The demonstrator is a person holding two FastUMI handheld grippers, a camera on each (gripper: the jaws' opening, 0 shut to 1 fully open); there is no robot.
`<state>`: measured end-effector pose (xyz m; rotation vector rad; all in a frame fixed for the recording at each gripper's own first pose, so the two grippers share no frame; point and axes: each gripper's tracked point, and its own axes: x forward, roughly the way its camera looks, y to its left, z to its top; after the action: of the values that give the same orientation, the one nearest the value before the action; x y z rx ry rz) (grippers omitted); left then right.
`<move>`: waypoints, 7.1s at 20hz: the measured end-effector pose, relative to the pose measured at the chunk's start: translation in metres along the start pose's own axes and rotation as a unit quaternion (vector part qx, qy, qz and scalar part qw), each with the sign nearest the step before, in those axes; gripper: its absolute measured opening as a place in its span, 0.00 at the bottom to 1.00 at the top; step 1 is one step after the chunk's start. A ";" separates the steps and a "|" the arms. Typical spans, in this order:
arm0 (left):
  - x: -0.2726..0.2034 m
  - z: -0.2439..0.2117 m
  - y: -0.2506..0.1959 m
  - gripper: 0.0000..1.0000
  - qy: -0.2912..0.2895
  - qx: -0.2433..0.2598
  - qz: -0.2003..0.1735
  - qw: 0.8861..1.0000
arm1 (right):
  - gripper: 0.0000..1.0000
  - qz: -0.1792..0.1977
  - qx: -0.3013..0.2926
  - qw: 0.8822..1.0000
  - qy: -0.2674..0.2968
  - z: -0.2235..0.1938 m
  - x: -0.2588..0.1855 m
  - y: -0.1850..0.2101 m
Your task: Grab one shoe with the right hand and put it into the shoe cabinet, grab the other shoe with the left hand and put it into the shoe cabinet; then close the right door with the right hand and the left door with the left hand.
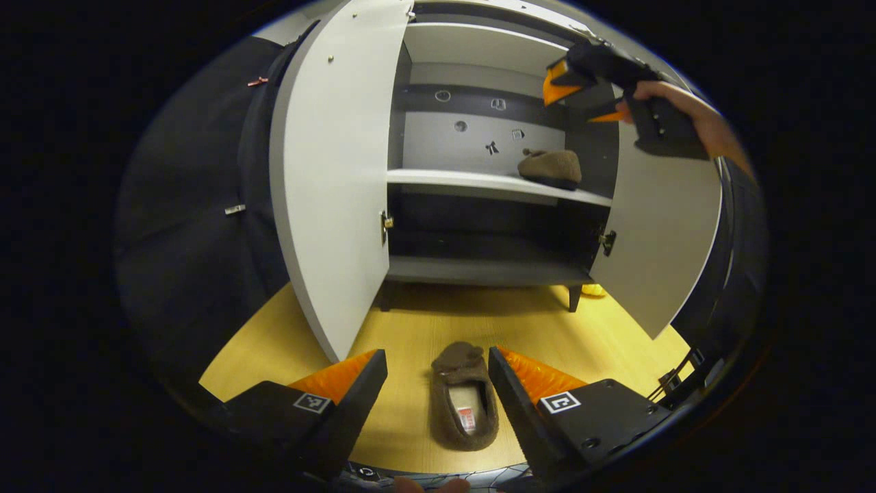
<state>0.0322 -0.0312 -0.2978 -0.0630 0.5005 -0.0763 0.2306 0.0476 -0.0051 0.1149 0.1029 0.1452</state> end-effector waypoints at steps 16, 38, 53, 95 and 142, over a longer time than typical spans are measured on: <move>0.129 -0.096 -0.005 0.74 0.072 0.028 -0.031 0.996 | 0.99 -0.057 -0.011 0.998 -0.015 -0.016 -0.162 -0.064; 0.029 0.156 -0.040 0.09 0.020 0.042 0.017 0.999 | 0.99 -0.027 -0.009 1.000 -0.007 -0.023 -0.178 -0.078; 0.095 0.360 -0.028 0.08 -0.078 0.056 0.049 0.994 | 0.99 -0.035 -0.012 0.999 0.009 -0.048 -0.169 -0.084; 0.131 0.397 -0.044 0.96 -0.102 0.098 0.016 0.990 | 0.98 -0.038 0.003 0.999 -0.001 -0.018 -0.183 -0.100; -0.130 0.296 -0.062 0.96 -0.207 0.058 0.054 0.975 | 0.98 -0.119 0.011 0.993 -0.026 0.023 -0.171 -0.238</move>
<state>0.0576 -0.0687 0.0277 0.0622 0.0811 0.0155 0.0977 -0.2140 0.0044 0.1274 0.0661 -0.0960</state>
